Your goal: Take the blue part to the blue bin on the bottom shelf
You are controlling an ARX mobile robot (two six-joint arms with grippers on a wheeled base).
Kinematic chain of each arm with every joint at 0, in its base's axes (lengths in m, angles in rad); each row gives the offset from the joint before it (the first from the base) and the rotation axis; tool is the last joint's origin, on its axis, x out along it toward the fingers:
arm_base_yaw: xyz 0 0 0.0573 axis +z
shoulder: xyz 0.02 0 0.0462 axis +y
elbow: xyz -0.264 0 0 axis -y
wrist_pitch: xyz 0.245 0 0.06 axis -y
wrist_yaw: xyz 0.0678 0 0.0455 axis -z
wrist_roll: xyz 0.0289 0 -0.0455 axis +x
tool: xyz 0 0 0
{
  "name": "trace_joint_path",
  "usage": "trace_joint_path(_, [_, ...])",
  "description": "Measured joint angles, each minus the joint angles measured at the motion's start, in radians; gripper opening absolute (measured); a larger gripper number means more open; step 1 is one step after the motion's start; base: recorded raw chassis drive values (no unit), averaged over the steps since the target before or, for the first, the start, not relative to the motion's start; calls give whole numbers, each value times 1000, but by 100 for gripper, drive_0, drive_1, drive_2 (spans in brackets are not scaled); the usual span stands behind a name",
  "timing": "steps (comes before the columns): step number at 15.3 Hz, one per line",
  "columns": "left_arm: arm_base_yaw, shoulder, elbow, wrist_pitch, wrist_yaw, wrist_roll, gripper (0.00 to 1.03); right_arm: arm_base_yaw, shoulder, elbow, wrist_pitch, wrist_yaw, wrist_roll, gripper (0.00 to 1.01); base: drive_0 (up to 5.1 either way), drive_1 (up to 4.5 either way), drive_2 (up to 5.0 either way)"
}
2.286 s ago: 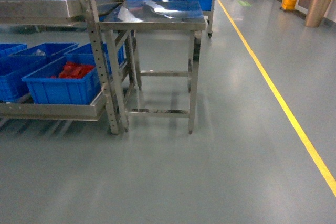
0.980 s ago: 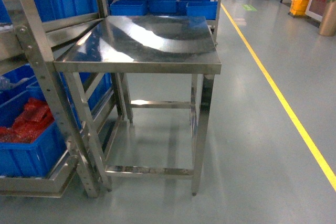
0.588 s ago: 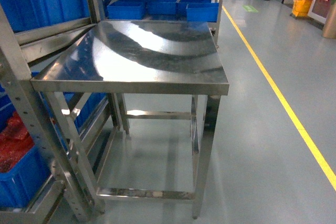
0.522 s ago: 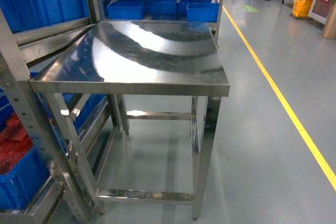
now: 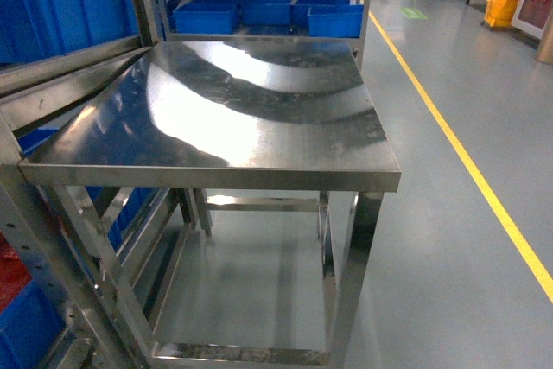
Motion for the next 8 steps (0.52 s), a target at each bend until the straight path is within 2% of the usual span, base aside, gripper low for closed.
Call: trace_joint_path(8, [0, 1, 0, -4, 0, 0, 43, 0, 0, 0, 1, 0, 0, 98, -486, 255, 255])
